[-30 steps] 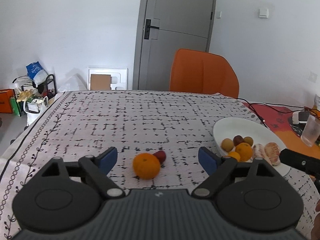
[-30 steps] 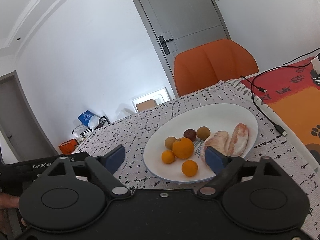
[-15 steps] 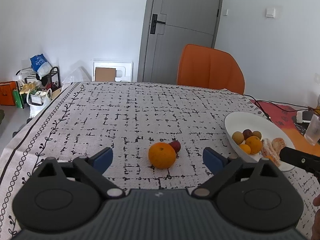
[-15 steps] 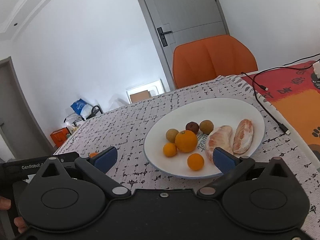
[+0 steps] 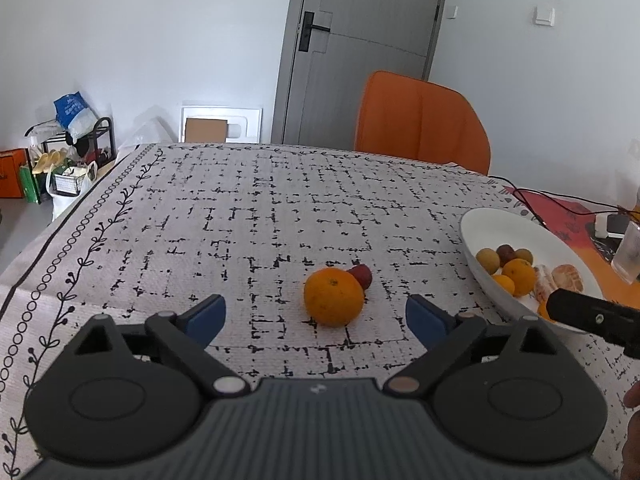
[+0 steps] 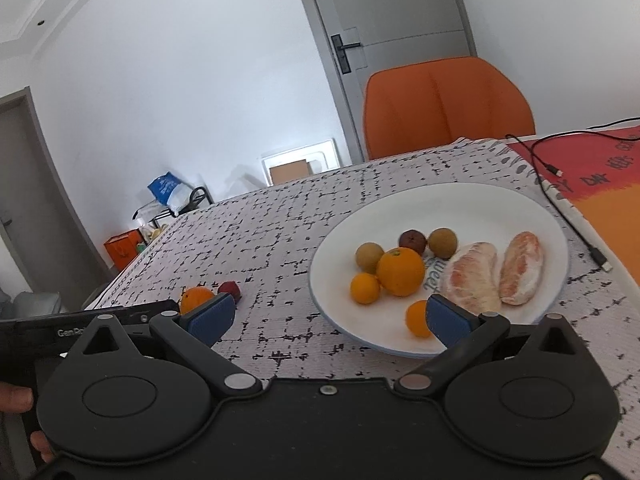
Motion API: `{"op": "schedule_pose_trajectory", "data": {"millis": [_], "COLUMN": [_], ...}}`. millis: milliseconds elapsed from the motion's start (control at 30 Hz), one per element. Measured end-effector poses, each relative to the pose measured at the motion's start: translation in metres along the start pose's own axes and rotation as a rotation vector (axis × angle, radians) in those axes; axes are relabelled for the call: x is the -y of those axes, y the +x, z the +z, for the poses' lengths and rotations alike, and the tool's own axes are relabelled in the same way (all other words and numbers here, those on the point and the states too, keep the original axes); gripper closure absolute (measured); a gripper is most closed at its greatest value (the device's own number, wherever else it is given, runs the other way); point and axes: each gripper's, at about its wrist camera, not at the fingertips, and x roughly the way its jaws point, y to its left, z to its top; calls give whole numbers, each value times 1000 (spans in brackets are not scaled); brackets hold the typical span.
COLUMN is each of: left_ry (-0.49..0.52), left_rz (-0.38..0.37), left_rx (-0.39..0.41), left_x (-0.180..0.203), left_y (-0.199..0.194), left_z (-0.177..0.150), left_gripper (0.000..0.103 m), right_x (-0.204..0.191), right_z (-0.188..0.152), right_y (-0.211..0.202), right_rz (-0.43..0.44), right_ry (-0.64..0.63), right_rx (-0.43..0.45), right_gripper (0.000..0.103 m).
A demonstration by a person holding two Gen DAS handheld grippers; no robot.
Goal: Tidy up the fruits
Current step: 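Move the left gripper to the large orange and close on it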
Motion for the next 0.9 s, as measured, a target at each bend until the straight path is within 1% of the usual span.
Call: {"op": "schedule_pose_trajectory", "data": {"millis": [200, 367, 433, 533, 633, 667, 700, 733, 767, 800, 900], "left_ry": [-11, -21, -22, -17, -17, -12, -7, -4, -5, -3, -24], "left_rz": [1, -13, -22, -38, -57, -63, -66, -68, -69, -63, -64], "left_rx": [-24, -25, -24, -37, -58, -64, -71, -82, -91, -84, -82], "left_x": [-3, -2, -1, 0, 2, 3, 4, 4, 4, 4, -1], "left_y": [16, 23, 26, 32, 38, 40, 43, 45, 48, 47, 45], "left_z": [2, 6, 8, 8, 7, 7, 6, 6, 5, 4, 6], "left_gripper": [9, 10, 11, 17, 24, 28, 36, 42, 52, 63, 63], "right_x": [-3, -3, -3, -5, -8, -8, -9, -10, -10, -10, -11], "right_z": [2, 7, 9, 12, 14, 14, 14, 14, 14, 13, 13], "right_y": [12, 19, 21, 24, 26, 27, 27, 27, 28, 28, 29], "right_rz": [13, 10, 6, 1, -7, -9, -12, -15, -16, -15, -13], "right_ry": [-17, -17, -19, -21, -22, -23, -24, -24, -23, -21, -19], "right_rx": [-13, -20, -20, -18, -17, -16, -15, -14, -13, -11, -15], "right_gripper": [0, 0, 0, 0, 0, 0, 0, 0, 0, 0, 0]}}
